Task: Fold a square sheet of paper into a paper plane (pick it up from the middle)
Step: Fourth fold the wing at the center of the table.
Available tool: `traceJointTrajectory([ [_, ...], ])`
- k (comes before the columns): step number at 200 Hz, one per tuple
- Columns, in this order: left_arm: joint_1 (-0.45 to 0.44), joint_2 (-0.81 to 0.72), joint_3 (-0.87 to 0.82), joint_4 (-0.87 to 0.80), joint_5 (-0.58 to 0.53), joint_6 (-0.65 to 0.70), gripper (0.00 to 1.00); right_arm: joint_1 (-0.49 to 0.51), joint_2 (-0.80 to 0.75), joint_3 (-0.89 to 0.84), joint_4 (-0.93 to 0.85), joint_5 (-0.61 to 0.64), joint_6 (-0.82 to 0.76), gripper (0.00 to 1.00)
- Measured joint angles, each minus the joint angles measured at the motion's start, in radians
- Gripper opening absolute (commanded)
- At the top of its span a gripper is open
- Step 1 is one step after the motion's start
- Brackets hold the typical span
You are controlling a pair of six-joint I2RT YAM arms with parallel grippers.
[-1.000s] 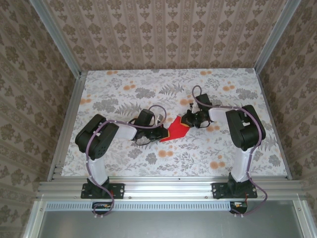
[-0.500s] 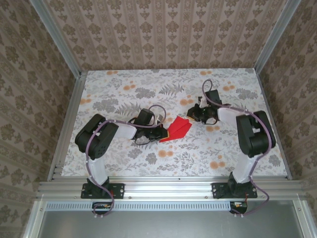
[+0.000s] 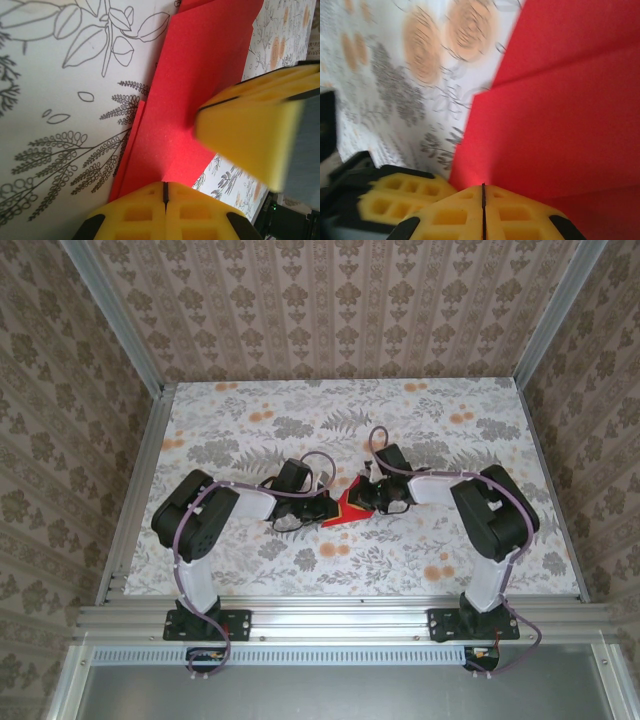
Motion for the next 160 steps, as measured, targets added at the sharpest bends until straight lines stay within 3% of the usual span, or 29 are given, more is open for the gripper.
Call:
traceJointTrajectory([
  [61,0.000,0.000,-0.001,-0.003,0.000,0.000,0.00,-0.024,0.031,0.028,-0.033,-0.010,-0.042,0.09],
  [119,0.000,0.000,-0.001,-0.003,0.004,0.013,0.00,-0.251,0.032,0.079,-0.098,0.029,-0.105,0.13],
  [137,-0.001,-0.003,0.004,-0.015,0.004,0.019,0.05,-0.298,0.023,0.098,-0.122,0.048,-0.127,0.17],
  [160,-0.006,-0.024,0.018,-0.082,0.000,0.032,0.20,-0.305,-0.045,0.097,-0.174,0.066,-0.158,0.30],
])
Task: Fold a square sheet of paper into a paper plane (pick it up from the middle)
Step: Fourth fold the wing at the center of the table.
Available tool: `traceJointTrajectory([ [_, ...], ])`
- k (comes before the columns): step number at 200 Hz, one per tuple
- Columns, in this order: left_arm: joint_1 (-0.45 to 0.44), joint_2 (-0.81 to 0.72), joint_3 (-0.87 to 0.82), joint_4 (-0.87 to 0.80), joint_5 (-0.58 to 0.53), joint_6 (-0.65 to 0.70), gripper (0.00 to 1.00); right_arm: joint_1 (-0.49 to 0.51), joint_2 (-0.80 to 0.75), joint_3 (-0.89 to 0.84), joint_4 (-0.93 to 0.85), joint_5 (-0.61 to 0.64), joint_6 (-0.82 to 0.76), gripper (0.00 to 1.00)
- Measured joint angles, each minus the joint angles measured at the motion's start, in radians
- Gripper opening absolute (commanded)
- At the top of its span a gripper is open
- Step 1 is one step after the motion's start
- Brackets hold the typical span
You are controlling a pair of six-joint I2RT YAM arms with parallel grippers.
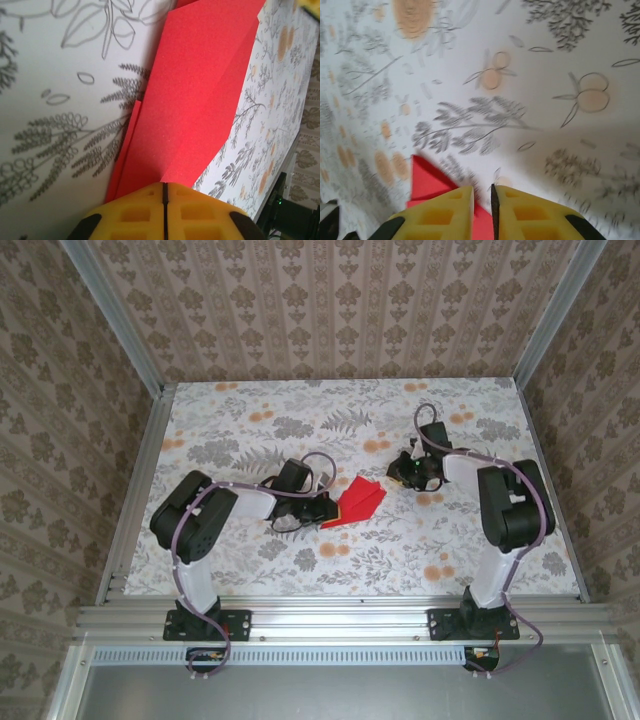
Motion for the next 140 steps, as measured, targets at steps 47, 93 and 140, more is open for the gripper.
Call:
traceJointTrajectory([
  [47,-0.007,-0.133,0.042,-0.135,-0.050,0.023,0.47,0.031,-0.244,-0.081,-0.016,0.008,-0.008,0.54],
  [93,-0.006,-0.210,0.074,-0.217,-0.146,0.137,0.52,0.059,-0.298,-0.200,-0.016,0.008,0.025,0.71],
  [140,-0.006,-0.137,0.104,-0.301,-0.190,0.229,0.49,0.101,-0.298,-0.230,0.014,0.008,0.039,0.72],
])
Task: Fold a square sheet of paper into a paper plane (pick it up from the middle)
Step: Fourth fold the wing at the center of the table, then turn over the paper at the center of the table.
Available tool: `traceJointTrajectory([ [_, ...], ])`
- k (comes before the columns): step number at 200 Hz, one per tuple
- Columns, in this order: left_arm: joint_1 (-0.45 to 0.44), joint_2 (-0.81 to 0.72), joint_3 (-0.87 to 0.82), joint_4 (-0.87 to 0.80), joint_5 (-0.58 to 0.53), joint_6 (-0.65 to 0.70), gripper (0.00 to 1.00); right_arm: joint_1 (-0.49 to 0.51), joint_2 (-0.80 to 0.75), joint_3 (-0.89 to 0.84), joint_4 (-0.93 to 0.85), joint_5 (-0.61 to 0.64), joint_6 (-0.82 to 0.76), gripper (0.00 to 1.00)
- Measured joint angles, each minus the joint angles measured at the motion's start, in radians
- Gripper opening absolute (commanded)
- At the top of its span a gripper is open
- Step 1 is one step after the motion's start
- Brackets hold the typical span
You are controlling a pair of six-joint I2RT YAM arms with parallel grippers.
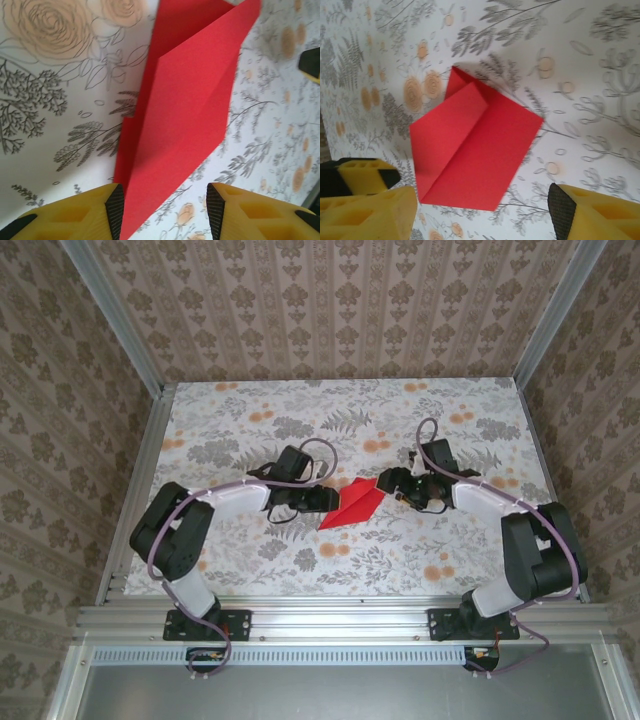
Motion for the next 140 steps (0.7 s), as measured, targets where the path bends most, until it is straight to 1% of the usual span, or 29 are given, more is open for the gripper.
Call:
traceJointTrajectory([
  [28,0.000,0.002,0.000,-0.006,-0.021,0.009,0.51,0.060,0.018,0.000,0.085,-0.003,0.046,0.65],
  [56,0.000,0.002,0.000,-0.006,-0.046,0.008,0.54,0.109,0.111,0.002,0.167,-0.005,0.117,0.60],
  [75,0.002,-0.002,0.000,-0.007,-0.066,0.003,0.59,0.130,0.166,0.006,0.186,-0.003,0.158,0.58],
  [114,0.027,-0.045,-0.019,-0.013,-0.108,-0.021,0.69,0.159,0.223,0.040,0.248,-0.001,0.214,0.50],
  [140,0.054,-0.082,-0.045,-0.011,-0.127,-0.037,0.71,0.174,0.253,0.064,0.299,-0.002,0.243,0.46],
])
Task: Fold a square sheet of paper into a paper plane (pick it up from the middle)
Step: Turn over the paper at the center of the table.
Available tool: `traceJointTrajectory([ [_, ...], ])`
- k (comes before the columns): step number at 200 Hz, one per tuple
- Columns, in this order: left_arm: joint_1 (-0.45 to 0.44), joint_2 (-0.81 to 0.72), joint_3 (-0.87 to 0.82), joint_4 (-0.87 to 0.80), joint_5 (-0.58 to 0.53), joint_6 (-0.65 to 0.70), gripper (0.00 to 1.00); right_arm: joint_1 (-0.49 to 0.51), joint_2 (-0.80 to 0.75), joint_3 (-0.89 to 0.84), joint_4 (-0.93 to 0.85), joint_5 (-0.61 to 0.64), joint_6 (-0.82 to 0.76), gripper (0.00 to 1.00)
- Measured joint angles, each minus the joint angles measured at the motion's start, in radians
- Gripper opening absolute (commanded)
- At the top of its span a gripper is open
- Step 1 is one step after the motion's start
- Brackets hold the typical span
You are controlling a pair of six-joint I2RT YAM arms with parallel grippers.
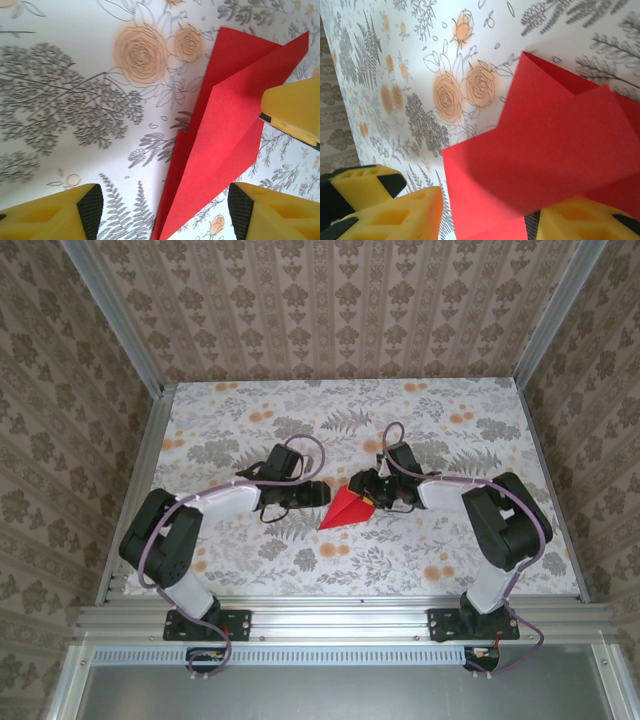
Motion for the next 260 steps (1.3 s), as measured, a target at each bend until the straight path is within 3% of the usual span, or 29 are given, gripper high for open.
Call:
traceJointTrajectory([
  [31,0.024,-0.014,-0.034,0.013,0.000,-0.030,0.75,0.008,0.050,0.008,0.062,0.000,0.032,0.41],
  [81,0.072,-0.023,-0.066,0.012,0.011,-0.065,0.82,0.016,0.070,0.014,0.106,0.001,0.049,0.09],
  [99,0.101,-0.037,-0.066,0.008,0.017,-0.068,0.84,0.018,0.064,0.046,0.029,0.011,0.011,0.06],
  [120,0.153,-0.061,-0.064,-0.020,0.023,-0.062,0.87,0.019,0.027,0.140,-0.185,0.073,-0.099,0.05],
  [153,0.282,-0.079,-0.032,-0.082,0.031,-0.039,0.90,0.026,-0.069,0.345,-0.547,0.259,-0.301,0.04],
  [199,0.409,-0.079,0.047,-0.141,0.027,-0.015,0.94,0.113,-0.074,0.578,-0.931,0.641,-0.471,0.06],
  [227,0.456,-0.080,0.090,-0.183,0.011,-0.010,0.95,0.206,0.048,0.708,-1.086,0.888,-0.507,0.08],
  [260,0.501,-0.105,0.109,-0.217,0.010,-0.024,0.96,0.287,0.315,0.875,-1.249,1.119,-0.499,0.11],
])
